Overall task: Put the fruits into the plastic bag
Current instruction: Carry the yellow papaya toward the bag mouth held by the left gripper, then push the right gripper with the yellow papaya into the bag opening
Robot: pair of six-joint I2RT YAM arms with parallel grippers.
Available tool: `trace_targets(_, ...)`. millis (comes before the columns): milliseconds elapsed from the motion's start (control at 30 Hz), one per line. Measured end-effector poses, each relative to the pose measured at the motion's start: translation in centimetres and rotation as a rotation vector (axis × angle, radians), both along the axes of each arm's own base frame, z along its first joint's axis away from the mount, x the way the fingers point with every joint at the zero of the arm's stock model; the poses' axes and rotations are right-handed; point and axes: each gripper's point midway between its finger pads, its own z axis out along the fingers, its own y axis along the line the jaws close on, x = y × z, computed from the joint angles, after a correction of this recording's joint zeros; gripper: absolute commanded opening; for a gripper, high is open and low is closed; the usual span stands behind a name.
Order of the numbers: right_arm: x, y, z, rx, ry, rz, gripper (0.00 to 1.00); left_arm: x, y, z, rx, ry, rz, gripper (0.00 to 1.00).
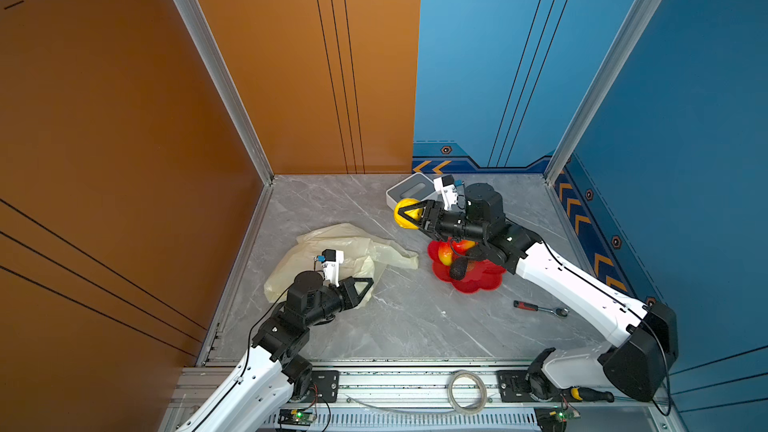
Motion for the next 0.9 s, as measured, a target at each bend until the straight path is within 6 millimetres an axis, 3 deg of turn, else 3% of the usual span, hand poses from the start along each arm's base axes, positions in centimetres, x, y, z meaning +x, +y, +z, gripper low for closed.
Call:
trace_targets(367,0.7,2.7,-6.6,-0.034,0.111,0.028,0.52,0.0,0.3,0.5,-0.011,-0.015,0.011,0.00)
trace_targets(567,-0.3,5.0,-10.0,-0.048,0.169,0.081,0.51,0.2,0.5,0.7,-0.016,-0.021,0.028,0.00)
trace_targets(900,-1.6,6.4,-15.3,-0.056,0.257,0.099,0.50,0.5,1.0,1.2,-0.026,-0.034,0.056,0.00)
